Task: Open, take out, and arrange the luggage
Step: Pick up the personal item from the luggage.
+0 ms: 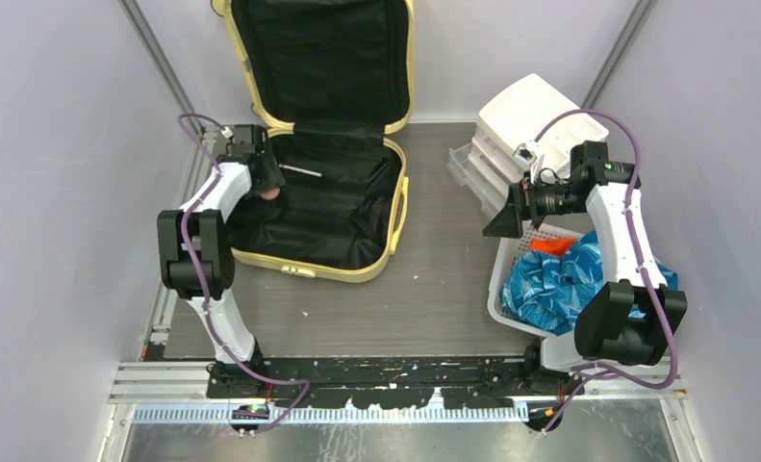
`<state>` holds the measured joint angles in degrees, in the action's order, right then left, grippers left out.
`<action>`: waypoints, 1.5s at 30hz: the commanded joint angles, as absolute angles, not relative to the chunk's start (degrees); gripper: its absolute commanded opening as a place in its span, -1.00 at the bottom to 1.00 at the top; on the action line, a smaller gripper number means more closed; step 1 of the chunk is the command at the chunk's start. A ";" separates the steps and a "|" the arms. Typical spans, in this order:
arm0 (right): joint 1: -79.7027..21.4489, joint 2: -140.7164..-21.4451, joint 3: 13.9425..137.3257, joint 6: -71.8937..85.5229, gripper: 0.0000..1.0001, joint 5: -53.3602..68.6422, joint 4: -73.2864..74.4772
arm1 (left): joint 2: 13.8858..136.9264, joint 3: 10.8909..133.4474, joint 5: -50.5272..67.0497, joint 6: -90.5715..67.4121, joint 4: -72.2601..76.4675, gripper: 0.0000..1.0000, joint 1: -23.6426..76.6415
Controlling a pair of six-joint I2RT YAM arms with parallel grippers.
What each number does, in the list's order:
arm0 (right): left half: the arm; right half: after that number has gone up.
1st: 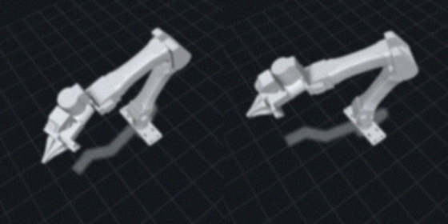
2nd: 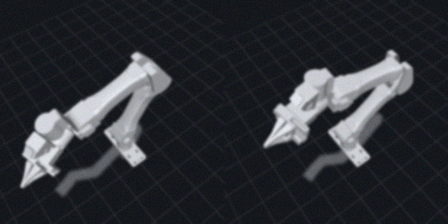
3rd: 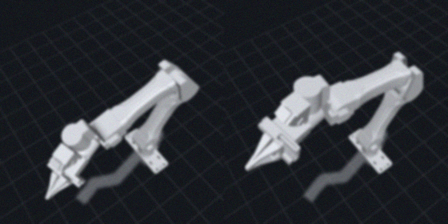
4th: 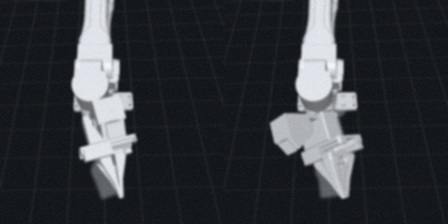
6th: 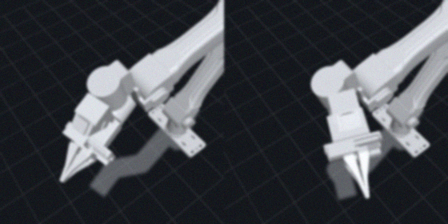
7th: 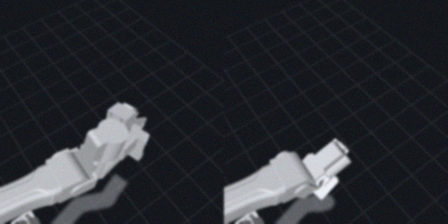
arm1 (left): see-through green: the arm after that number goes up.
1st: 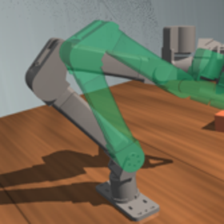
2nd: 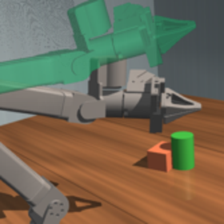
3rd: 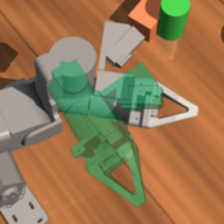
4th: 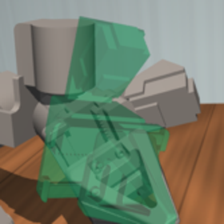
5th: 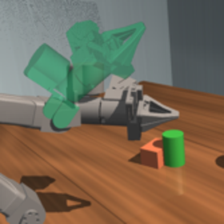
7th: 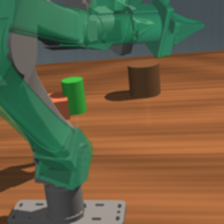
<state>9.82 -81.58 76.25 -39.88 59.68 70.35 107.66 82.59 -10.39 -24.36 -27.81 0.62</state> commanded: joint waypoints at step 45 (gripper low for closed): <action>-32.68 -116.88 112.55 23.36 0.24 22.04 30.09 | 89.08 53.09 24.57 -99.76 23.03 -0.40 16.19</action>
<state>-32.88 -115.87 109.84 20.38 24.01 32.58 92.12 53.78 25.06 -97.78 19.09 15.57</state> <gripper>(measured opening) 0.659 0.564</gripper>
